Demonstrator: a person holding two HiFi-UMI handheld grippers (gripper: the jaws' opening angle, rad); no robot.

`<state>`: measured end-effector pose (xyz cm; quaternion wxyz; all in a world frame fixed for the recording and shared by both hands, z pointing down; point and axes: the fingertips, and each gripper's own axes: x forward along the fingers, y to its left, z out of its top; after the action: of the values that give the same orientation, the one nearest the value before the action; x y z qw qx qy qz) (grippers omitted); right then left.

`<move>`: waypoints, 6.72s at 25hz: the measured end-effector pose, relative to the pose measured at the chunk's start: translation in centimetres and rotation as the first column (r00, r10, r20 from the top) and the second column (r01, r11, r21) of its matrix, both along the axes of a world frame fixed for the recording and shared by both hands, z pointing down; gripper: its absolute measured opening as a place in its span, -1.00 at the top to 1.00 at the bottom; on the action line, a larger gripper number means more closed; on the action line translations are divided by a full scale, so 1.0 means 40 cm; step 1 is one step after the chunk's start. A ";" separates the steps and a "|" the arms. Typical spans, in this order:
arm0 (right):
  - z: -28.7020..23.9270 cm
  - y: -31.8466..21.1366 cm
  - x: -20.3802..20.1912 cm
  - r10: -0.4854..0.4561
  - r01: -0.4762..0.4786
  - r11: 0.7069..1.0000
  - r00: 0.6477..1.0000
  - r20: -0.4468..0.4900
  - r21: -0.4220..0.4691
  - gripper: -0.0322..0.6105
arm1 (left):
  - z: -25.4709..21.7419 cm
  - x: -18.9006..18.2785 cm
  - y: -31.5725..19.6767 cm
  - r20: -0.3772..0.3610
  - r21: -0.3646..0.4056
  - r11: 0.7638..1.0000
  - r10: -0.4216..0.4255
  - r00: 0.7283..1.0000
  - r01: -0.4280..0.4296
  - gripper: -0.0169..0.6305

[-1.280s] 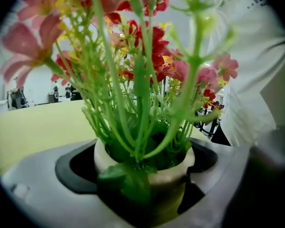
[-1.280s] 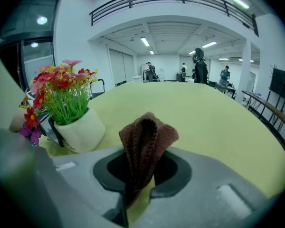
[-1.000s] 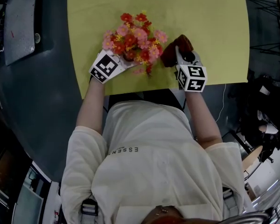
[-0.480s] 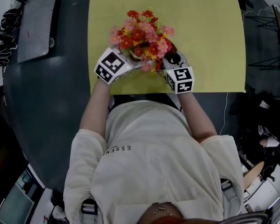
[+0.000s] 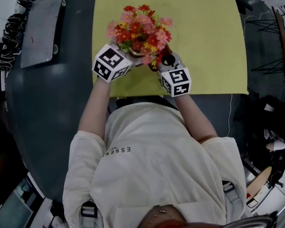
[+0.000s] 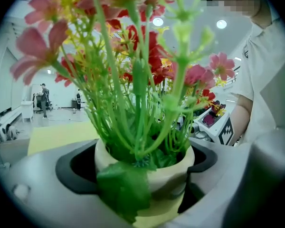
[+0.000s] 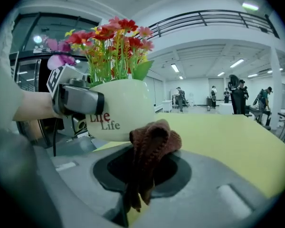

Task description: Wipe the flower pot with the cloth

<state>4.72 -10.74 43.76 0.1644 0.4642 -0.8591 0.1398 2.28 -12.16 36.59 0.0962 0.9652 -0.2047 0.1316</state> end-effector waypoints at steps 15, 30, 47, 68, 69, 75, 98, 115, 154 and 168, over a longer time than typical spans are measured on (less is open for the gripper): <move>-0.093 0.058 -0.190 -0.255 0.248 0.967 0.955 0.149 0.067 0.72 | -0.130 0.039 -0.029 -0.164 -0.020 1.000 0.014 0.986 -0.017 -0.79; -0.140 -0.019 0.045 -0.026 0.005 0.994 0.982 0.186 0.111 0.72 | -0.200 0.050 0.004 -0.243 -0.034 0.989 0.133 0.961 -0.145 -0.79; -0.204 -0.014 -0.074 -0.189 0.131 0.960 0.955 0.230 0.246 0.73 | -0.217 0.067 0.014 -0.285 -0.033 0.973 0.209 0.936 -0.227 -0.80; -0.051 -0.111 0.166 0.138 -0.146 0.988 0.976 0.170 0.039 0.73 | -0.084 0.022 -0.013 -0.204 -0.029 0.983 0.170 0.964 -0.179 -0.80; -0.053 -0.116 0.194 0.160 -0.169 0.985 0.973 0.166 0.041 0.72 | -0.057 0.024 -0.007 -0.179 -0.024 0.983 0.173 0.969 -0.180 -0.80; -0.038 -0.135 0.271 0.228 -0.235 0.972 0.960 0.162 0.025 0.72 | 0.120 0.038 0.027 -0.035 -0.015 0.976 0.216 0.976 -0.216 -0.80; 0.097 -0.096 0.299 0.237 -0.238 0.971 0.965 0.112 -0.004 0.72 | 0.445 0.053 0.040 0.092 -0.016 0.972 0.236 0.967 -0.236 -0.80; 0.066 0.033 0.212 0.299 -0.297 0.953 0.954 0.032 -0.059 0.73 | 0.254 -0.183 0.057 -0.010 0.083 0.965 -0.249 0.968 0.249 0.14; -0.014 0.630 0.294 0.096 -0.096 0.995 0.995 -0.017 0.008 0.73 | 0.026 -0.139 0.666 -0.113 0.103 0.759 -0.633 0.766 0.643 0.92; -0.027 0.702 0.205 0.029 -0.026 0.997 0.999 -0.045 0.070 0.73 | 0.012 -0.157 0.711 -0.138 0.114 0.768 -0.616 0.775 0.630 0.92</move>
<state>12.94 17.34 42.68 0.1659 0.4845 -0.8529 0.1016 -4.02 16.28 37.06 0.0692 0.8519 -0.5182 0.0312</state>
